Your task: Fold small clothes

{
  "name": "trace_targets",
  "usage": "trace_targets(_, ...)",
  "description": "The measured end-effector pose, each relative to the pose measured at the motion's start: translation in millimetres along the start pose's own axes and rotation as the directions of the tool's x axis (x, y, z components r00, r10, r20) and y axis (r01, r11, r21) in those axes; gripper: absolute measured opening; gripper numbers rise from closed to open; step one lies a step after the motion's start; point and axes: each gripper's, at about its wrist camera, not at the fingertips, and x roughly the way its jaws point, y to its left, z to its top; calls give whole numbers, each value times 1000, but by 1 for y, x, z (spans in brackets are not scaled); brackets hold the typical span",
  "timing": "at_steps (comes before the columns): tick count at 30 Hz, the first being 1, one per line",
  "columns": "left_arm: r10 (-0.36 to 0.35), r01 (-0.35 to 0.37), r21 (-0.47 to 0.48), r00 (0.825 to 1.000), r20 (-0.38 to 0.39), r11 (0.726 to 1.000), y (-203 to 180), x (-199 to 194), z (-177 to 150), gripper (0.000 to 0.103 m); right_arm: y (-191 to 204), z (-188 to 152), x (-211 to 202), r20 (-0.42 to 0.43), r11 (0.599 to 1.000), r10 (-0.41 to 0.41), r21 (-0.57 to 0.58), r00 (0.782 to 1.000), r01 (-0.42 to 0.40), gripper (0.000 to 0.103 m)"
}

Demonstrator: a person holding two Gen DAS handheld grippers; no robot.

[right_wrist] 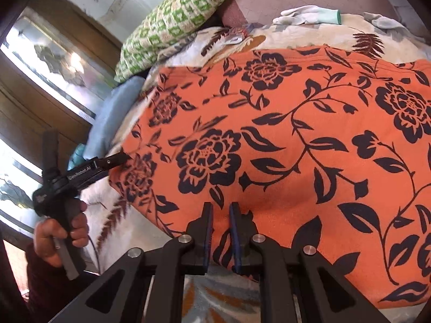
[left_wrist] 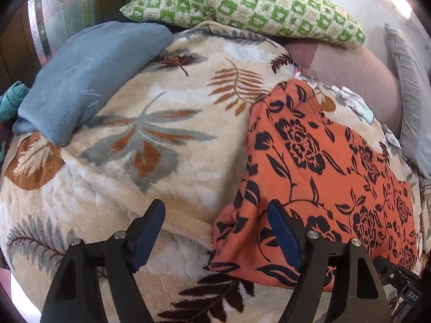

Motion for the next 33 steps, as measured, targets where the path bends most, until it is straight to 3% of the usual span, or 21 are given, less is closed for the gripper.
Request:
trace_targets(5, -28, 28, -4, 999, -21, 1000, 5, 6, 0, 77, 4, 1, -4, 25, 1000, 13, -14, 1000, -12, 16)
trace_targets(6, -46, 46, -3, 999, -27, 999, 4, 7, -1, 71, 5, 1, -4, 25, 1000, 11, -13, 1000, -11, 16)
trace_targets(7, -67, 68, 2, 997, -33, 998, 3, 7, -2, 48, 4, 2, -4, 24, 1000, 9, -10, 1000, -9, 16)
trace_targets(8, -102, 103, 12, 994, -49, 995, 1, 9, -3, 32, 2, 2, -1, 14, 1000, 4, -4, 1000, -4, 16)
trace_targets(9, -129, 130, 21, 990, -63, 991, -2, 10, -4, 28, 0, 2, 2, -1, 1000, -6, 4, 1000, 6, 16)
trace_targets(11, -113, 116, 48, 992, -61, 992, -6, 11, -5, 23, -8, 2, 14, -57, 999, -23, 37, 998, 25, 15)
trace_targets(14, -129, 133, 52, 989, -69, 990, -8, 10, -5, 14, -12, 5, 12, -55, 998, -1, 58, 998, 4, 14)
trace_targets(21, -170, 170, 3, 983, -67, 985, 4, -1, -3, 16, -12, 13, -16, 59, 998, 33, 54, 998, -37, 14)
trace_targets(22, -167, 166, -8, 984, -63, 986, 6, -4, -3, 25, -12, 15, -20, 78, 997, 43, 56, 996, -47, 14)
trace_targets(25, -140, 139, -53, 990, -30, 989, 12, -14, -6, 65, -11, 19, -32, 125, 997, 39, 56, 991, -47, 14)
trace_targets(26, -142, 140, -65, 990, -23, 988, 13, -17, -7, 70, -10, 19, -36, 141, 998, 25, 48, 990, -32, 14)
trace_targets(30, -147, 141, -92, 987, -64, 986, 9, -14, -17, 71, -12, 20, -50, 180, 998, 11, 52, 984, -20, 13)
trace_targets(33, -186, 172, -116, 975, -118, 978, 0, -5, -27, 71, -13, 19, -62, 213, 998, 14, 60, 977, -27, 13)
